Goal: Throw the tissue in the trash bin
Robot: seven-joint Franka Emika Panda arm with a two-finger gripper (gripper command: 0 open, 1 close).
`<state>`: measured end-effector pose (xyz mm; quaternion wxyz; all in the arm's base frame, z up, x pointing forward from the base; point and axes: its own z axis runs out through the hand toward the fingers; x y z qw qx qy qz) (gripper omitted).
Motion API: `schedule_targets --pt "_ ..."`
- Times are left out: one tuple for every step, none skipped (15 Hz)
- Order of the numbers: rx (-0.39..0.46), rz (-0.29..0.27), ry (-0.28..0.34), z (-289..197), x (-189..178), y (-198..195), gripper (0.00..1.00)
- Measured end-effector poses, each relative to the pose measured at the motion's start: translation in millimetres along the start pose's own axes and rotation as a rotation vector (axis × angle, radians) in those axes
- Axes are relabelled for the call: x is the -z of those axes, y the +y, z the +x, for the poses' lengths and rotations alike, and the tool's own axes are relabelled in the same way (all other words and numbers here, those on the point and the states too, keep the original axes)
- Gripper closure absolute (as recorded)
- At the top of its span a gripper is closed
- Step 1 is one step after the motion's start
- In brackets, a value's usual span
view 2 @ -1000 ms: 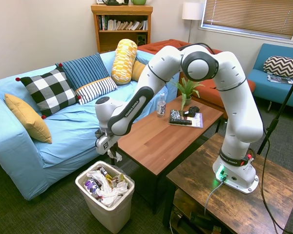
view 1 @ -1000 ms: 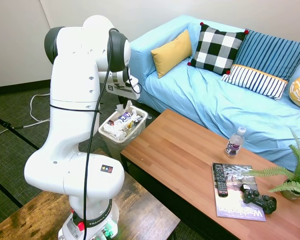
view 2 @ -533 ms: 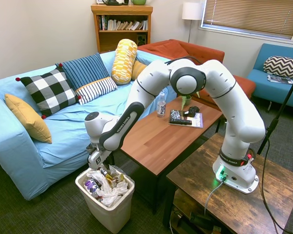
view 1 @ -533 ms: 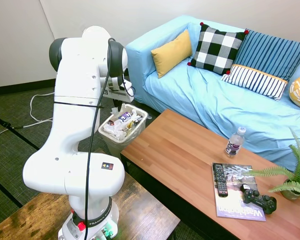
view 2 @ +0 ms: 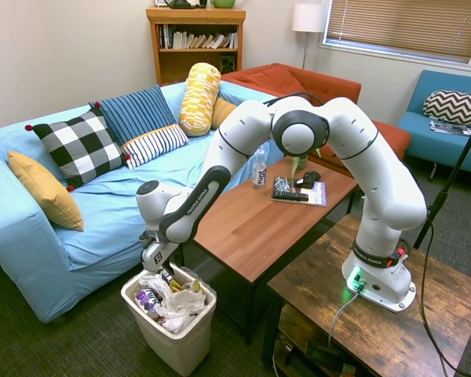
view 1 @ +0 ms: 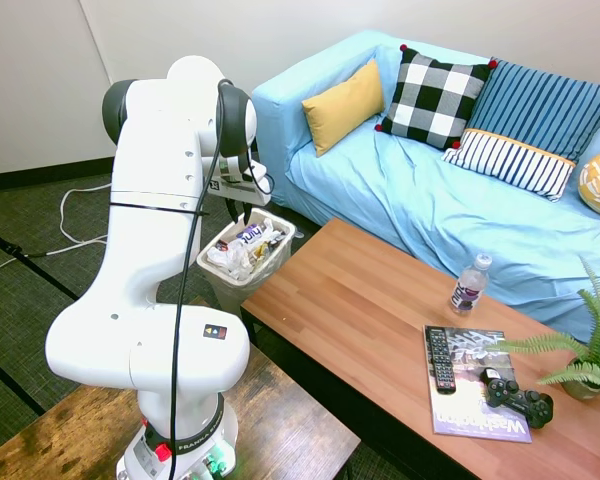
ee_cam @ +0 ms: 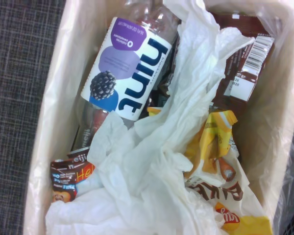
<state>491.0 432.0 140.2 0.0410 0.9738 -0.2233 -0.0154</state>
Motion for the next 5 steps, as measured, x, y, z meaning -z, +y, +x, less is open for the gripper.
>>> schedule_targets --pt "0.000 0.000 0.000 0.4 0.0 0.2 0.00" --pt "-0.001 0.000 0.001 0.5 0.1 0.1 0.00" --pt "-0.001 0.001 0.001 0.6 0.5 -0.2 0.00" --pt "-0.001 0.002 0.002 1.0 1.3 -0.5 0.00" --pt "-0.001 0.004 0.003 1.4 2.3 -0.9 0.00"
